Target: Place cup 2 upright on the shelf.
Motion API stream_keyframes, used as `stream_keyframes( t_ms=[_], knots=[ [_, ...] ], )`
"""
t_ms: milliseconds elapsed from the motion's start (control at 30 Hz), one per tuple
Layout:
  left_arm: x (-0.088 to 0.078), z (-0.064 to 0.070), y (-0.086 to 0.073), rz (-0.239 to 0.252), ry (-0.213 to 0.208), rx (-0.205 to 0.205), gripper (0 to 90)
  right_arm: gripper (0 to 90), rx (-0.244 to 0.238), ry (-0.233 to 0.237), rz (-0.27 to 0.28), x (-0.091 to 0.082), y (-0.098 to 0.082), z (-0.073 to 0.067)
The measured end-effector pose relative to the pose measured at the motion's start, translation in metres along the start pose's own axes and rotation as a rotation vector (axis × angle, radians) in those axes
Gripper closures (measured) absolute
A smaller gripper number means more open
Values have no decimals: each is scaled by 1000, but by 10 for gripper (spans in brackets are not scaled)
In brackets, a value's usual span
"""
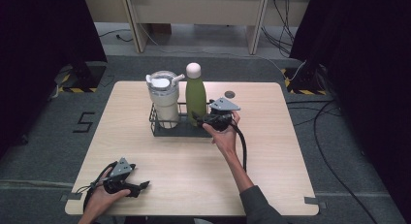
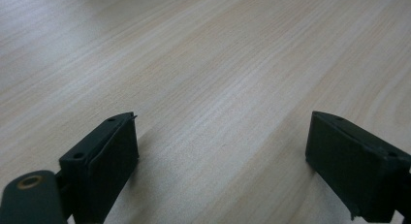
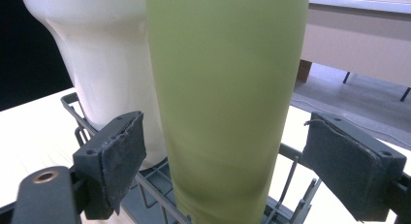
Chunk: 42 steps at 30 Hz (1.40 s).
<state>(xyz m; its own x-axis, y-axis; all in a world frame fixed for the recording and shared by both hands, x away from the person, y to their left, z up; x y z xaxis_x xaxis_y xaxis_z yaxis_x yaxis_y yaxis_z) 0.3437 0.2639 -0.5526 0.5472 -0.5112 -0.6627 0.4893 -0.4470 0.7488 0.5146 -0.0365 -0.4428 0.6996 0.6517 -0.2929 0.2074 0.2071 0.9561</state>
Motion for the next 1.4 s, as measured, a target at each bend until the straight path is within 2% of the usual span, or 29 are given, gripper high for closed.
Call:
stream_keyframes(
  t_ms=[300,500,733,933,1400],
  knots=[
    [0,0,0,0,0,0,108,152,1,2,-1,-7,-3,2],
    [0,0,0,0,0,0,108,152,6,1,6,-18,-5,2],
    [0,0,0,0,0,0,108,152,-13,-5,16,-29,-7,1],
    [0,0,0,0,0,0,108,152,2,2,18,-35,-10,0],
    [0,0,0,0,1,0,108,153,2,3,16,-57,-21,1]
  ],
)
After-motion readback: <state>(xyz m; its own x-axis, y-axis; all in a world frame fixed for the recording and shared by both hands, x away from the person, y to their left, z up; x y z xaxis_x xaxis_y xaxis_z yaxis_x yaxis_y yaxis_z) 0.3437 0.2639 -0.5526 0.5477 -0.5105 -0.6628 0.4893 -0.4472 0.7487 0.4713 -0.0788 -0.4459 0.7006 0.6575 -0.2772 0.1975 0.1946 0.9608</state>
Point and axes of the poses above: each handheld gripper's, and its own axes: x roughly forward along the jaws, y roughly out of its top, z roughly to its right, the point moved 4 cm from there along x, roughly forward along the jaws, and after that the axes turned 1 degree about y, right-handed, at the moved point
